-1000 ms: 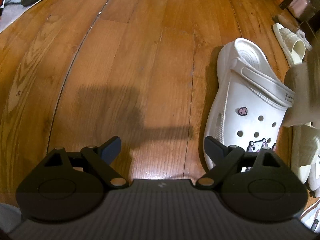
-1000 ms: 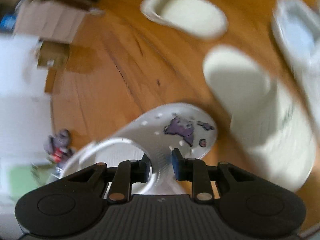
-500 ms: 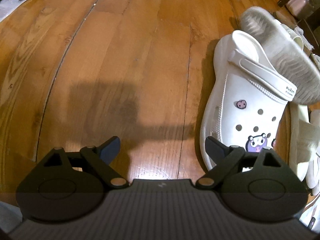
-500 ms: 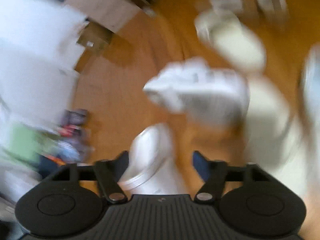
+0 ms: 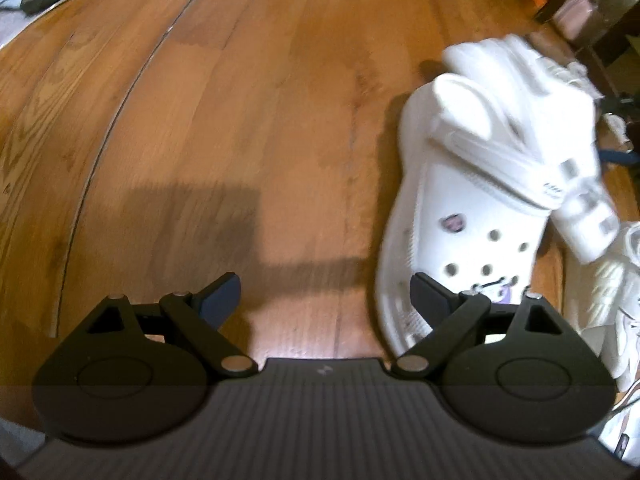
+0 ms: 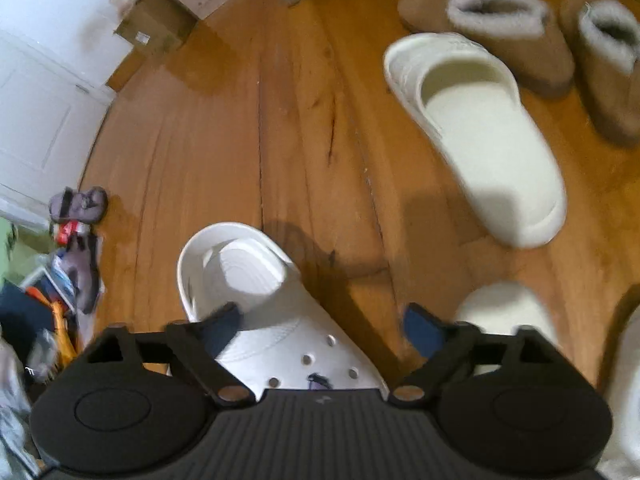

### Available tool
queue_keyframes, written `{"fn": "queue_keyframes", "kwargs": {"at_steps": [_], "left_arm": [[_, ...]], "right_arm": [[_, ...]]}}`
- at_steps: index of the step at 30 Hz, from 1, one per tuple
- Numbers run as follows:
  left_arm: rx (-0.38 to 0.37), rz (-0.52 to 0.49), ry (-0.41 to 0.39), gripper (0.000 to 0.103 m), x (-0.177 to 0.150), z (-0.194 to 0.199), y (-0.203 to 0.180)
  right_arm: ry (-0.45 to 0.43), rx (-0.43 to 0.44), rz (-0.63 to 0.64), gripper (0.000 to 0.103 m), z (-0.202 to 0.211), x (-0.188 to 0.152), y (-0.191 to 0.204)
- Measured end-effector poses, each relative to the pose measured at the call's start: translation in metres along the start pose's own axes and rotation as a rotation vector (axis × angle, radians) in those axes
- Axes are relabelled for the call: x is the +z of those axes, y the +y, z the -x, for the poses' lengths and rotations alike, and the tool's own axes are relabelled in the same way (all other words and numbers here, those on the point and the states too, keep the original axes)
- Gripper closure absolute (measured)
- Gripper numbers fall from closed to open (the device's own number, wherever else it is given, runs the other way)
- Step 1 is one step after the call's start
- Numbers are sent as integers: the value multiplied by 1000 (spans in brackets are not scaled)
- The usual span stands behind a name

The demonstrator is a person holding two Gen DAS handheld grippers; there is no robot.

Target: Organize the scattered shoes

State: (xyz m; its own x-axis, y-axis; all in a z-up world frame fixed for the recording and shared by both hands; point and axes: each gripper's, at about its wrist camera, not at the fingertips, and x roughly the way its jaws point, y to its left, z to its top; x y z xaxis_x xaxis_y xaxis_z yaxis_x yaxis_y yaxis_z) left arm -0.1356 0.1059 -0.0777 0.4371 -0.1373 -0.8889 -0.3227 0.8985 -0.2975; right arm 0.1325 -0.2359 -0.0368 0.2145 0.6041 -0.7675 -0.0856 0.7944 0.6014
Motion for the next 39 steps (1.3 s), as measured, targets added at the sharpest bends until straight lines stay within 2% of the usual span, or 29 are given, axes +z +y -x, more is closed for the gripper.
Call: {"fn": "queue_keyframes", "kwargs": {"at_steps": [2,6,10,11,13,16,19,24,28,30,35,39], "left_arm": [[-12,-10,-5,11,-1,0,-3],[-6,-28,-5,11,-4,0,-8],[-7,-34,3,11,-4,-1,-10],[-8,-36,7,11,-3,-2,-10],[-4,-39,9,10,-4,-3,-11],[-8,-27,12,9,-4,-2,-8],[-9,-20,8,9,-3,-3,-6],[-13,-9,10,9,-3,-3,-3],[-22,4,10,9,-3,-1,1],[-24,12,8,9,-3,0,3],[-20,26,8,9,-2,0,6],[-5,33,-6,8,-2,3,9]], "right_arm": [[21,60,-7,11,-8,-10,-1],[87,39,96,11,-30,-40,16],[32,-80,265,11,-39,-55,45],[24,-87,298,11,-42,-56,52],[33,-98,328,7,-47,-56,61],[36,-207,421,5,-66,-61,77],[36,-248,430,3,-80,-64,77],[-1,-334,519,8,-75,-86,91],[-15,-312,401,8,-55,-108,82],[-35,-328,349,8,-43,-127,73],[-62,-382,398,7,-47,-159,81],[-66,-383,371,7,-57,-173,92]]}}
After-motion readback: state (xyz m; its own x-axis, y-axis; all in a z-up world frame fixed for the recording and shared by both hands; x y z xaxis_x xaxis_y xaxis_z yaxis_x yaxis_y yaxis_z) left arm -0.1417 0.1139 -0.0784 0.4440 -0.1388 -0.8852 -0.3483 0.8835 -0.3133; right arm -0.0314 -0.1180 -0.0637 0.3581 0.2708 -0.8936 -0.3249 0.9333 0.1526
